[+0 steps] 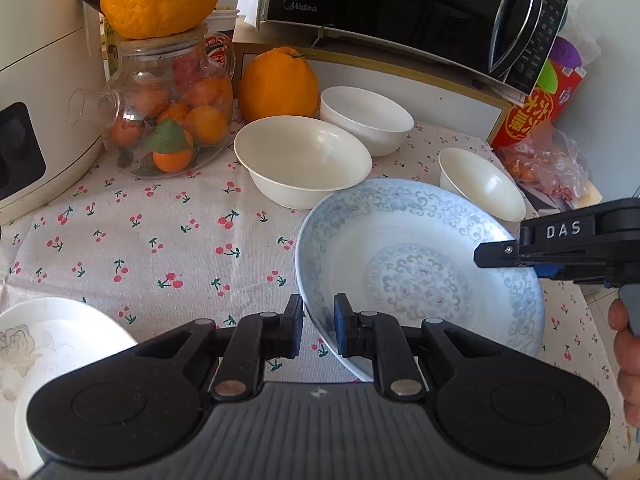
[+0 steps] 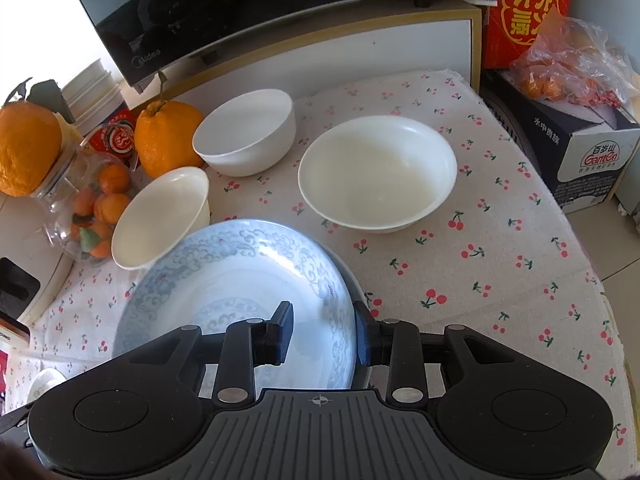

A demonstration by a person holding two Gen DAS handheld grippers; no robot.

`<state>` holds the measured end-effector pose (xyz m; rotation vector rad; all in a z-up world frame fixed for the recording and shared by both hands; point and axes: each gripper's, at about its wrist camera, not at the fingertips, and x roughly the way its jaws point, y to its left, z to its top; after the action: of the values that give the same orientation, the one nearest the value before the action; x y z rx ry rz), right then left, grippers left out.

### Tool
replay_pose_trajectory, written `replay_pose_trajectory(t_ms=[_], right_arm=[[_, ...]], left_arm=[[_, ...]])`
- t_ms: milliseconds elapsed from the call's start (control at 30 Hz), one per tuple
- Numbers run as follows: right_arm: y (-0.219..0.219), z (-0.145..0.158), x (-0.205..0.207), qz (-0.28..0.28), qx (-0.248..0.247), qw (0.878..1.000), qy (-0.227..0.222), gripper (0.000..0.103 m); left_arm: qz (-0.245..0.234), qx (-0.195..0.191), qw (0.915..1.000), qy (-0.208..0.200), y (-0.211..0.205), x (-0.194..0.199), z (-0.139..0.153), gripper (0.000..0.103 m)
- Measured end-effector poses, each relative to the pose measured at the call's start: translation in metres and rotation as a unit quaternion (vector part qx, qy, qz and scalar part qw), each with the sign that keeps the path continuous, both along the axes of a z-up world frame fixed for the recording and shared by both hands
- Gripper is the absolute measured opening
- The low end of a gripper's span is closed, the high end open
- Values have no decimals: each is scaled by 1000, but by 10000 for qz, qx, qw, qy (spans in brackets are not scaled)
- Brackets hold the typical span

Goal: Organize plates and bowls
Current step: 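Lower the plate onto the stack and open both grippers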

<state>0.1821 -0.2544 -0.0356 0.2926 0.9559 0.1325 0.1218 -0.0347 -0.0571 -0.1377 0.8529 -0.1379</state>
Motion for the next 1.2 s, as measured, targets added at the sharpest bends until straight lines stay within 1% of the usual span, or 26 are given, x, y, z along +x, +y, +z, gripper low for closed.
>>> replay_pose_trajectory(t_ms=[67, 100, 167, 267, 467, 500, 533, 633, 667, 700, 767, 800, 867, 900, 967, 1033, 1200], right_arm=[[-3, 2, -1, -2, 76, 10000, -23, 36], [-4, 3, -1, -22, 33, 10000, -19, 38], [-4, 2, -1, 13, -109, 9999, -24, 38], [-1, 4, -3, 116, -173, 9998, -73, 38], [5, 16, -10, 379, -255, 9984, -346, 54], [7, 17, -11, 424, -280, 9980, -389, 59], [8, 19, -13, 465, -315, 9975, -430, 64], [12, 20, -16, 536, -430, 9964, -493, 72], [13, 19, -17, 546, -450, 9963, -497, 73], [13, 19, -17, 550, -461, 9962, -493, 74], [12, 19, -18, 532, -460, 9963, -491, 76], [11, 19, -19, 510, -459, 9964, -495, 79], [10, 20, -21, 454, -449, 9966, -514, 82], [10, 20, -21, 431, -436, 9968, -522, 84], [9, 20, -23, 404, -393, 9970, -526, 86], [9, 20, -26, 379, -325, 9974, -527, 90], [17, 18, -35, 524, -264, 9968, -545, 93]], left_arm=[[0, 31, 10000, 12, -1, 0, -1, 15], [-8, 23, 10000, 21, -2, 1, -2, 15], [1, 54, 10000, -25, -3, 1, -1, 15], [9, 25, 10000, 9, -1, 2, -2, 15], [83, -46, 9999, 35, 2, 0, 0, 24], [89, -63, 9999, 41, 3, -1, 1, 25], [87, -80, 9999, 45, 3, -1, 1, 28], [56, -114, 9999, 41, 4, -3, 4, 39], [35, -124, 9999, 47, 4, -4, 5, 44], [10, -138, 9999, 54, 4, -4, 7, 47], [-53, -159, 9998, 50, 4, -6, 9, 58], [-90, -154, 9998, 36, 4, -7, 11, 61], [-142, -115, 9998, -14, 5, -10, 14, 71], [-161, -91, 9998, -42, 6, -12, 15, 73], [-183, -54, 9998, -82, 9, -16, 17, 83], [-205, -42, 9997, -94, 12, -20, 18, 88], [-255, 51, 9996, -102, 21, -30, 18, 95]])
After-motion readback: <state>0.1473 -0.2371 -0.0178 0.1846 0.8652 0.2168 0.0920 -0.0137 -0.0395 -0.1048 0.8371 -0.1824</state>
